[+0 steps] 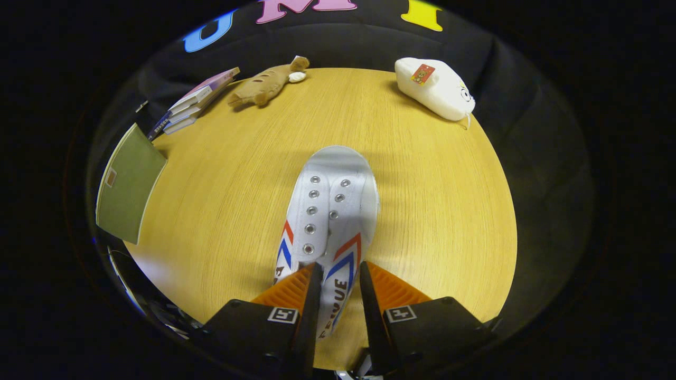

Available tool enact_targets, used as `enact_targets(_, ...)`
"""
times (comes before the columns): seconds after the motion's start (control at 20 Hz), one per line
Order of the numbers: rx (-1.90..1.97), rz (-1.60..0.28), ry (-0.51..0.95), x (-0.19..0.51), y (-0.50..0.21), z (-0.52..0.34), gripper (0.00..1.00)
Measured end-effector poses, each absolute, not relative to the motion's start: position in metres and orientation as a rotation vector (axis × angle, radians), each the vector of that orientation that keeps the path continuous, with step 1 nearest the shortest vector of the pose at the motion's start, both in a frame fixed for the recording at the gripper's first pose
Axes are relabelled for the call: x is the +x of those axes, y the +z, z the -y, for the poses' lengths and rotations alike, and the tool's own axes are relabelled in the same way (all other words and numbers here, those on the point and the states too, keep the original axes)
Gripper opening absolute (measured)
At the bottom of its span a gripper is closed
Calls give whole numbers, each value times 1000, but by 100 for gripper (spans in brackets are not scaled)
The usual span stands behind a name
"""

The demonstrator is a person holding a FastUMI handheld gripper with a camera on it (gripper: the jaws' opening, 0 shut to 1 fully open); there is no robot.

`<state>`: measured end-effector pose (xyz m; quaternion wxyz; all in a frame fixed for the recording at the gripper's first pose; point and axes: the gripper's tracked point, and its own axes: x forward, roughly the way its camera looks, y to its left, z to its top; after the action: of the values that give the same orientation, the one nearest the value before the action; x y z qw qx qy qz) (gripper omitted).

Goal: Open the storage box then place both shoes into the box .Put the left shoe in first, then the right shoe, with the right side of both shoes facing outward in a uniform manner.

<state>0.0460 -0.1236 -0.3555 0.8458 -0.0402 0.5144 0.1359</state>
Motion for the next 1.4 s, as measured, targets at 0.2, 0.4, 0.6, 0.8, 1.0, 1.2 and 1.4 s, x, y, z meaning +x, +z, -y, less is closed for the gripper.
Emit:
enact_targets(0.2,-35,-1120,251,48,-356,127,31)
enact_targets(0.4,-16,-1098,198,52,-357,132,8)
enact_targets(0.6,22,-1106,160,50,-351,132,7)
enact_targets(0.8,65,-1097,146,39,-332,103,6)
enact_targets(1.0,85,-1064,201,23,-288,50,6)
enact_targets(1.2,190,-1040,239,13,-236,-19,6)
enact_targets(1.4,225,-999,341,-2,-174,-108,6)
